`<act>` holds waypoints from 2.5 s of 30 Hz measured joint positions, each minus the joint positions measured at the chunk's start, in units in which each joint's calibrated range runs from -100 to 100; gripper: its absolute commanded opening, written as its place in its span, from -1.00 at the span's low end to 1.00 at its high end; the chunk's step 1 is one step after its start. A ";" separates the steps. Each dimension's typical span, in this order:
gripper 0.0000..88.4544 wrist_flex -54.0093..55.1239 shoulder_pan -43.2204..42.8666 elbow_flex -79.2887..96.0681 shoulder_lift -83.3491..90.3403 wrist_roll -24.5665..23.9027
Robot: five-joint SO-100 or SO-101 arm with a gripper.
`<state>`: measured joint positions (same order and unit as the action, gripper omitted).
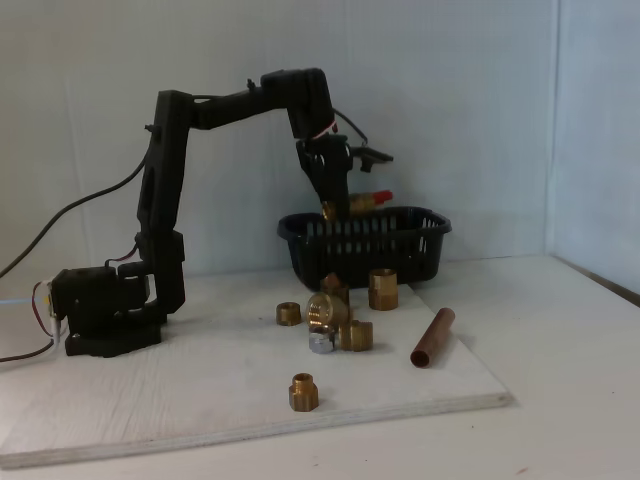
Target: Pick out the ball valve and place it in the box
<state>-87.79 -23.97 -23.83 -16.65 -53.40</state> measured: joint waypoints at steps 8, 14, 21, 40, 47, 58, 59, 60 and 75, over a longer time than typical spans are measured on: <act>-0.92 0.09 -1.48 0.00 -1.44 -0.05; -0.92 0.09 -1.63 0.00 -1.44 -1.91; -0.92 2.58 -1.56 5.36 -1.52 -2.12; -0.92 5.76 0.52 8.53 -1.52 -4.60; -0.92 12.64 0.07 15.43 -1.52 -4.60; -0.92 16.94 0.30 18.97 -1.52 -4.60; -0.89 16.94 0.22 19.06 -1.52 -4.60; -0.84 16.94 0.22 19.06 -1.52 -4.60; -0.31 17.71 -0.67 18.70 -1.10 -4.65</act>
<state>-70.08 -24.64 -5.13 -17.75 -58.05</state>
